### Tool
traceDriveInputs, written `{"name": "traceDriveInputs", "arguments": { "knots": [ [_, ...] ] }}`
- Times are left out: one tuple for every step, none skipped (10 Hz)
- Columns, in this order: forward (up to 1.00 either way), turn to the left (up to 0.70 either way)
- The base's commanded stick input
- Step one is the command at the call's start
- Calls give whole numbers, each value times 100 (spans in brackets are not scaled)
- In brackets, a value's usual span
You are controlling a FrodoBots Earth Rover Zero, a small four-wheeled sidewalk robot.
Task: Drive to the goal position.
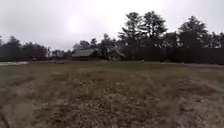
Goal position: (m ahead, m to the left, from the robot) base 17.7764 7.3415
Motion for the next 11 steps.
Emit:
{"name": "traceDriveInputs", "arguments": {
  "knots": [
    [70, 0],
    [70, 0],
    [70, 0],
    [70, 0],
    [70, 0],
    [70, 0],
    [70, 0],
    [70, 0],
    [70, 0],
    [70, 0],
    [70, 0]
  ]
}}
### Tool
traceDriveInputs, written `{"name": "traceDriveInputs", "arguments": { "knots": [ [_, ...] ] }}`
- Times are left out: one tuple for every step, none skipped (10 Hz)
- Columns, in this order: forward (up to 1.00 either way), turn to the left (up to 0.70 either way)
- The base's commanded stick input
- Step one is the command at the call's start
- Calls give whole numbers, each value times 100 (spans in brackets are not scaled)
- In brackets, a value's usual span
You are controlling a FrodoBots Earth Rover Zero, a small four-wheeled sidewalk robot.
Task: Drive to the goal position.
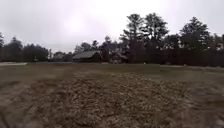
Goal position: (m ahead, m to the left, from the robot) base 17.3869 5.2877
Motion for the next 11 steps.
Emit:
{"name": "traceDriveInputs", "arguments": {
  "knots": [
    [70, 0],
    [70, 0],
    [70, 0],
    [70, 0],
    [70, 0],
    [70, 0],
    [70, 0],
    [70, 0],
    [70, 0],
    [70, 0],
    [70, 0]
  ]
}}
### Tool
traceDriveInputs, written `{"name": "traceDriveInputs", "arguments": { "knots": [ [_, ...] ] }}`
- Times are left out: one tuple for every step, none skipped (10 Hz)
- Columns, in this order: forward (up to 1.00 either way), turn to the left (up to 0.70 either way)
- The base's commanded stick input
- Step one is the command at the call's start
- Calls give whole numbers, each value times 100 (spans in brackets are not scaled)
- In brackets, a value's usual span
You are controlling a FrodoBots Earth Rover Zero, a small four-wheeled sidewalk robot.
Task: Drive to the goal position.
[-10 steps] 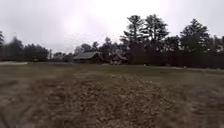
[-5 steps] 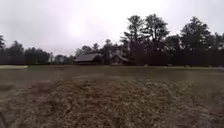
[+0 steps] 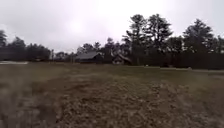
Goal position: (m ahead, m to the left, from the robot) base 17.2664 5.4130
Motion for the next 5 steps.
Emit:
{"name": "traceDriveInputs", "arguments": {
  "knots": [
    [70, 0],
    [70, 0],
    [70, 0],
    [70, 0],
    [70, 0]
  ]
}}
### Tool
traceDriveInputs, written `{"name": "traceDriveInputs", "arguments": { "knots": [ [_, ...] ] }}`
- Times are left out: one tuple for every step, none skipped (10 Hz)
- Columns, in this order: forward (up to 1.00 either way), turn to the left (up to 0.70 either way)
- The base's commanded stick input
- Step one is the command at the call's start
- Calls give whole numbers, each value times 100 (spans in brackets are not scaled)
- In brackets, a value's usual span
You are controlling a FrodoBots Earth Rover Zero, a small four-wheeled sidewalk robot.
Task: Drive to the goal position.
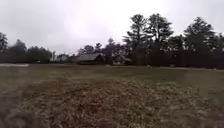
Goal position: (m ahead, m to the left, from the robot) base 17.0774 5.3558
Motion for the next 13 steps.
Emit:
{"name": "traceDriveInputs", "arguments": {
  "knots": [
    [70, 0],
    [70, 8],
    [70, 35],
    [70, 31],
    [70, 16],
    [70, 1],
    [70, 0],
    [70, 0],
    [70, 0],
    [70, 0],
    [70, 0],
    [70, 0],
    [70, 0]
  ]
}}
